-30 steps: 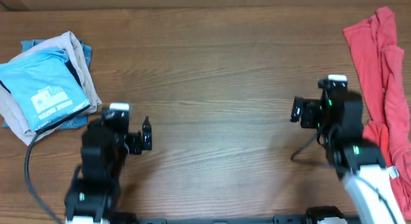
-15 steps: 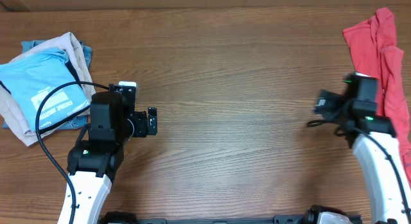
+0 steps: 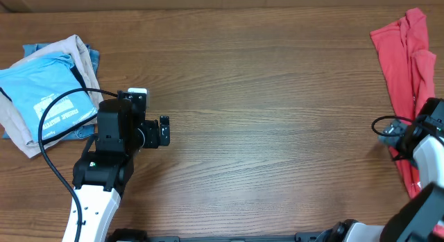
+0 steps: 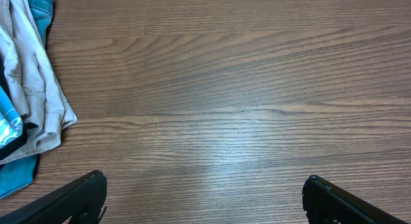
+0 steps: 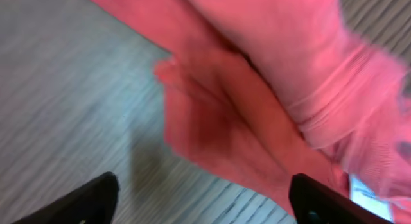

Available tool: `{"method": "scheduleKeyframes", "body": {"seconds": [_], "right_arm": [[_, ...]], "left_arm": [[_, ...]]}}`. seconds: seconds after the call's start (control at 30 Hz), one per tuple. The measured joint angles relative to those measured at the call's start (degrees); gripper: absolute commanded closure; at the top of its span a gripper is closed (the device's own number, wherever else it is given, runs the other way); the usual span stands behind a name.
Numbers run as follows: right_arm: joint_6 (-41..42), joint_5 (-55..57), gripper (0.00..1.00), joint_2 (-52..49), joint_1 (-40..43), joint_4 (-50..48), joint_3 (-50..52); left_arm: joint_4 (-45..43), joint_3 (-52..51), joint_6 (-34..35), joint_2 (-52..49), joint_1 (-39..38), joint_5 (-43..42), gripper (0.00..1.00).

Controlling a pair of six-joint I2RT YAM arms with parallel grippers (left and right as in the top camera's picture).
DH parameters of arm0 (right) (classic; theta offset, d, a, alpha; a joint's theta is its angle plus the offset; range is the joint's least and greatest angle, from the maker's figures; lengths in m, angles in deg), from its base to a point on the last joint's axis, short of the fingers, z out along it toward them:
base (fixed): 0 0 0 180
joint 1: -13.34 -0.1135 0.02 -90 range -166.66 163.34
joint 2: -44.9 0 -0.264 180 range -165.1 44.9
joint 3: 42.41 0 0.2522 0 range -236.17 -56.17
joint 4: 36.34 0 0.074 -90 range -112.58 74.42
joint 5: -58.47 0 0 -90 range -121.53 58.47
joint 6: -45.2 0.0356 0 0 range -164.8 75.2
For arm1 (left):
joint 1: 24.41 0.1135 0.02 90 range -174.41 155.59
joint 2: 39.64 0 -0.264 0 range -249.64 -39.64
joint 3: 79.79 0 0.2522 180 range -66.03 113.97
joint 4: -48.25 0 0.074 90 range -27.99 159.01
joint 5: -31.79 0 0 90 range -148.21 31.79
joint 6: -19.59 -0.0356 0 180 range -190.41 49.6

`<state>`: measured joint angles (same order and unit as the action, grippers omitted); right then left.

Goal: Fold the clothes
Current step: 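Reach the right gripper to the red T-shirt and grasp its edge, then drag the red T-shirt with the right gripper to the table center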

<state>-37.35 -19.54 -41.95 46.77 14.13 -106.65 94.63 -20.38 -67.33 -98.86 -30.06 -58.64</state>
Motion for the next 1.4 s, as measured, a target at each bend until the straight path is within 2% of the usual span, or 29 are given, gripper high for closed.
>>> {"method": "scheduleKeyframes", "body": {"seconds": [0.07,0.47,0.53,0.6,0.67,0.7,0.73,0.93,1.07,1.27,1.4], "right_arm": [[0.09,-0.13,0.25,-2.38,0.59,0.09,0.00],[0.13,-0.31,0.25,-9.81,1.05,-1.64,-0.04],[0.04,-0.31,0.30,-10.14,1.09,-1.73,-0.39],[0.22,-0.48,0.42,-10.54,1.09,-1.77,-0.74],[-0.09,-0.87,0.66,-11.13,1.07,-2.10,-1.11],[0.35,-1.16,0.87,-11.39,1.07,-2.34,-1.27],[0.87,-1.07,0.94,-11.58,1.07,-2.40,-1.33],[2.43,-1.68,0.96,-11.80,1.40,-1.66,-1.77],[2.64,-7.74,0.96,-12.11,0.04,1.90,-3.61],[0.57,-19.08,0.96,-12.44,-11.96,10.01,-10.49],[-0.44,-26.51,0.96,-12.28,-21.81,11.28,-16.22]], "left_arm": [[0.00,0.00,0.00,0.00,0.00,0.00,0.00],[0.00,0.00,0.00,0.00,0.00,0.00,0.00],[0.00,0.00,0.00,0.00,0.00,0.00,0.00],[0.00,0.00,0.00,0.00,0.00,0.00,0.00],[0.00,0.00,0.00,0.00,0.00,0.00,0.00],[0.00,0.00,0.00,0.00,0.00,0.00,0.00],[0.00,0.00,0.00,0.00,0.00,0.00,0.00],[0.00,0.00,0.00,0.00,0.00,0.00,0.00],[0.00,0.00,0.00,0.00,0.00,0.00,0.00],[-0.22,0.02,0.00,0.00,0.00,0.02,0.00],[-1.07,0.02,0.00,0.00,0.00,0.02,0.00]]}}
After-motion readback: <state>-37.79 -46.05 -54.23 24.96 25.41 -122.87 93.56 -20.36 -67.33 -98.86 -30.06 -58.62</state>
